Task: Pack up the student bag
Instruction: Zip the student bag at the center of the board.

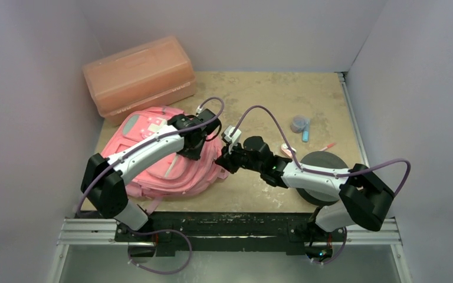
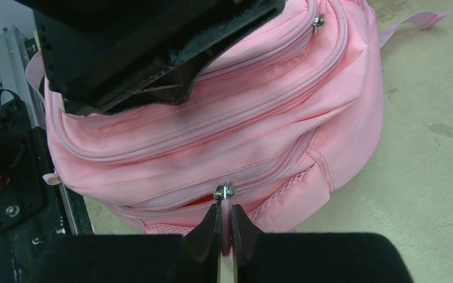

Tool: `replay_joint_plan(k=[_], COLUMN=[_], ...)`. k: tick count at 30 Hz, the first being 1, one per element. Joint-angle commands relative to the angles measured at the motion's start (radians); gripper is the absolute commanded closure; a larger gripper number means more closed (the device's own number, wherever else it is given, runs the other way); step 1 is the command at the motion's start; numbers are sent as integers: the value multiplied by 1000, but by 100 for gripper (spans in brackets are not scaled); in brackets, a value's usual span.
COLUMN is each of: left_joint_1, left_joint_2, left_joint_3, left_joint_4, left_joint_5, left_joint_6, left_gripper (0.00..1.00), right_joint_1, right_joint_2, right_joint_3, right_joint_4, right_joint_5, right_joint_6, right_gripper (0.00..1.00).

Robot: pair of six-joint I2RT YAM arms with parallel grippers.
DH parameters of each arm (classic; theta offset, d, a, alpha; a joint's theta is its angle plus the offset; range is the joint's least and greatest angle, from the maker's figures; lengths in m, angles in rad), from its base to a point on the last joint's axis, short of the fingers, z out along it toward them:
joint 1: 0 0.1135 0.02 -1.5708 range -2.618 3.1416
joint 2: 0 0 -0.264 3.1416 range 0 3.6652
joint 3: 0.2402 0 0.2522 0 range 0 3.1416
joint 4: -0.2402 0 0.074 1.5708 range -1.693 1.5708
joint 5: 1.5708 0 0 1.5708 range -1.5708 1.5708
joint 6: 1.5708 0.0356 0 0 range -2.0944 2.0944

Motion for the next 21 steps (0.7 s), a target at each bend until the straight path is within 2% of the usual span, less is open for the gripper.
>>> replay_joint_plan(k=[1,7,11,14,21], left_joint_1=[-4,11,87,157,175], left_joint_2=[30,15,-32,-100,-146], left_joint_3=[42,102,176,173,187], left_joint_4=[-41,26,85,207,322], left_joint_5=[-121,-52,-1,60,43], left_joint_6=[57,66,-34,-103,-156], left_gripper=[75,100,100,100,100], right_joint_1=[-8,-8,-6,-1,89], right_joint_2=[-14,-18,-33,-55,-79], right_joint_3=[55,77,76,75,99], right_joint_4=[21,-39,-68,-105,-183], right_joint_5=[1,41,46,59,110], right_joint_6=[-28,-58,-55,-56,-73], right_gripper=[100,100,100,100,100])
